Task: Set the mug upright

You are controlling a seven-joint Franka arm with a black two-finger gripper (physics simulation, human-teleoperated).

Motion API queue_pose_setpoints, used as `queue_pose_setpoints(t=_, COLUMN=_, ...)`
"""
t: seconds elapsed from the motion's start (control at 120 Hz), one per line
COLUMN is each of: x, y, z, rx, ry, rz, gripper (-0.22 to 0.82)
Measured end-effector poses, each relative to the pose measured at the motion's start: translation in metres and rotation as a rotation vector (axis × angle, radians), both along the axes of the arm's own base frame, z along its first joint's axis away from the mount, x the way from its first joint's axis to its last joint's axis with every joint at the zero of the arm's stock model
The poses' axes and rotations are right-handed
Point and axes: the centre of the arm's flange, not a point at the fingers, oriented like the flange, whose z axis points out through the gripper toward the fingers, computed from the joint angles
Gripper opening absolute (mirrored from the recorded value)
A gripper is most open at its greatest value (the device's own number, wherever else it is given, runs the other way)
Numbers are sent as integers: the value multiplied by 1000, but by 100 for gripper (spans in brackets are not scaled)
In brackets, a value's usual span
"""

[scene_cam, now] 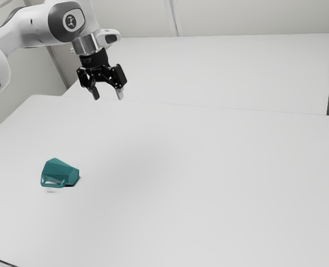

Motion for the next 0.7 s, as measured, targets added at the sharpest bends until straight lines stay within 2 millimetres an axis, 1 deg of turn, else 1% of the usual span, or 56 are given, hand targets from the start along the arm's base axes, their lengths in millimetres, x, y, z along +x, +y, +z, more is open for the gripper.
queue_pose_setpoints(t=0.125, x=2, y=1, z=0, rx=0, ry=-8, rz=8, gripper=60)
queue_pose_setpoints(t=0.175, x=3, y=7, z=-3, rx=-3, ry=-6, rz=22, gripper=60)
queue_pose_setpoints(t=0.233, x=7, y=22, z=-8, rx=-2, ry=0, rz=49, gripper=60)
queue_pose_setpoints(t=0.35, x=6, y=60, z=-10, rx=11, ry=3, rz=106, gripper=60)
queue_pose_setpoints(t=0.517, x=6, y=102, z=-20, rx=23, ry=15, rz=141, gripper=60)
queue_pose_setpoints(t=0.7, x=0, y=148, z=-25, rx=31, ry=19, rz=174, gripper=60)
